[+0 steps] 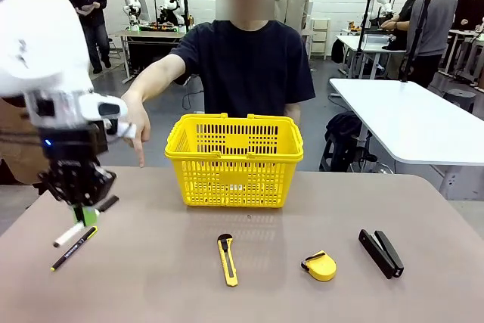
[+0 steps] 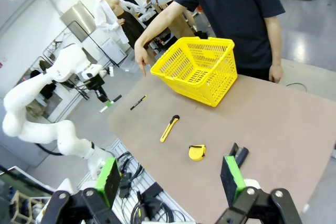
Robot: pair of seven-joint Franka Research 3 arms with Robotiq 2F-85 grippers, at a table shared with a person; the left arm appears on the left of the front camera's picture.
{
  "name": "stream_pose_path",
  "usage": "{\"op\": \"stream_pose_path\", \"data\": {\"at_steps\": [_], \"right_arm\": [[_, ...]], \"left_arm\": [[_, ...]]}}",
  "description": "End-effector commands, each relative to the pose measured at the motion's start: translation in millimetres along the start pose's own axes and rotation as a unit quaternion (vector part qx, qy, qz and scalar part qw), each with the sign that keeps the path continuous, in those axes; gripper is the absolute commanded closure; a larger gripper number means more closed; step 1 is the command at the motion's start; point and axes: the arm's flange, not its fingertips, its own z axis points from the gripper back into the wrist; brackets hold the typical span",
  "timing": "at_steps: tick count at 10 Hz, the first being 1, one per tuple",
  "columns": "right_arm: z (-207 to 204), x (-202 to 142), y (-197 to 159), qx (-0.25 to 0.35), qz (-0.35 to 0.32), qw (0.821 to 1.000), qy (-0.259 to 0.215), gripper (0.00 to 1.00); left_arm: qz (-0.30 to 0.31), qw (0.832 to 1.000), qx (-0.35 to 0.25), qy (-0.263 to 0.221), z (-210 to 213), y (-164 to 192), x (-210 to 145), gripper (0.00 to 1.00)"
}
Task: Place the items the person wants into the basket.
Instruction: Pick up the item the person points to and place it in the Market Basket.
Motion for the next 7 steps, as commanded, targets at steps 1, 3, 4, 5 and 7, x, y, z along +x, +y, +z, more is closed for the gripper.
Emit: {"op": "stream_pose_path", "data": {"at_steps": [1,3,4,5,7], "right_arm": [[0,2,1,0.011,0.011,1.0,-0.007,0.0],[0,2,1,0.011,0.011,1.0,-0.007,0.0],[0,2,1,0.011,0.011,1.0,-0.007,0.0],[0,2,1,0.011,0.011,1.0,-0.007,0.0],[0,2,1,0.011,0.011,1.0,-0.007,0.0]], "left_arm": [[0.013,1.0,-0.004,-0.008,24,-9,-8,1.0],[0.028,1.0,0.006,-0.003,32,-14,-13,1.0],[0.005,1.0,0.003,-0.013,36,-9,-18,1.0],[0.005,1.0,0.003,-0.013,36,-9,-18,1.0],[0.005,1.0,0.003,-0.013,36,-9,-18,1.0]]}}
